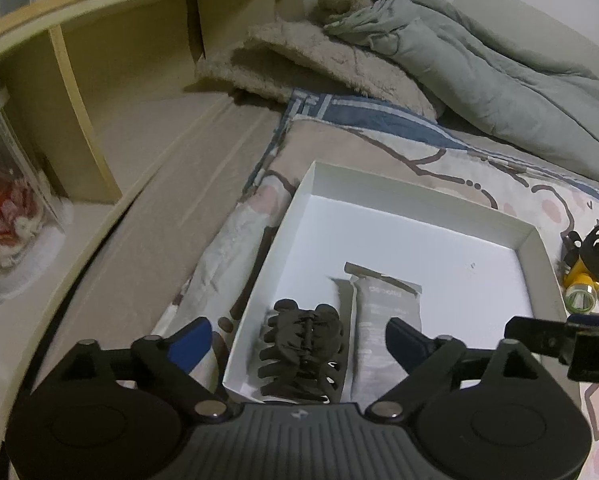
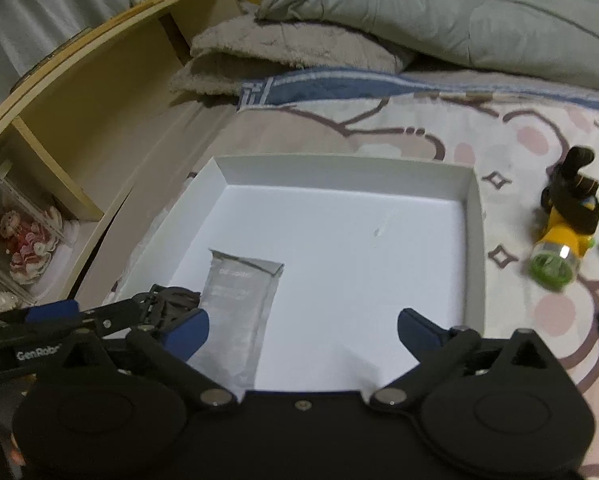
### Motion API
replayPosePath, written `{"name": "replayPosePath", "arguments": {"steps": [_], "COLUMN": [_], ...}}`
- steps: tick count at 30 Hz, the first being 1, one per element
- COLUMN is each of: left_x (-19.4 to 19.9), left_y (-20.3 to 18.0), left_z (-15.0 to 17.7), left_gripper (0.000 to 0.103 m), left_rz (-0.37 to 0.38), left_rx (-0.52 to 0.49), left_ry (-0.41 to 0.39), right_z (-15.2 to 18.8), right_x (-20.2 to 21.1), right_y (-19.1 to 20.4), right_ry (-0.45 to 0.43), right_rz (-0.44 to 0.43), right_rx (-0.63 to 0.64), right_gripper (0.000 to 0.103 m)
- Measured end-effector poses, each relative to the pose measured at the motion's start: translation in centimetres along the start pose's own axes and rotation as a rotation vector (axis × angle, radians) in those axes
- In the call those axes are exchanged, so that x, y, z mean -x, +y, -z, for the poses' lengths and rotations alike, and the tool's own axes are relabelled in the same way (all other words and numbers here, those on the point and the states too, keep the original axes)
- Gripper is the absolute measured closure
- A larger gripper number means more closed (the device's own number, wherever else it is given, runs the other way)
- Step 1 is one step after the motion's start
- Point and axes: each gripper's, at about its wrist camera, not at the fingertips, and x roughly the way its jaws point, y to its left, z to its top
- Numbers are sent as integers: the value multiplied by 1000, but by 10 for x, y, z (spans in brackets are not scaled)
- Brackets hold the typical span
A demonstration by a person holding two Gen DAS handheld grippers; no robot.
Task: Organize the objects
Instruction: 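Open the right gripper to drop the packet while the left gripper lowers the claw clip into the tray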
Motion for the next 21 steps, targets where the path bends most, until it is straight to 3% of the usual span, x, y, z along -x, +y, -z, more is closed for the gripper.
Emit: {"name": "replayPosePath", "arguments": {"steps": [5, 21], "left_x": [13, 56], "left_y": [-5, -34], "left_z": [1, 2], "left_gripper": [1, 0], "left_rz": [1, 12], "left_rx": [-9, -35], "left_ry": [-12, -64], "right_z": [0, 2], "right_x": [9, 57], "right_y": [-4, -28], "right_ry": [-15, -88], "right_rz": [19, 101], "right_rx": [43, 134], "right_gripper": [0, 0]}}
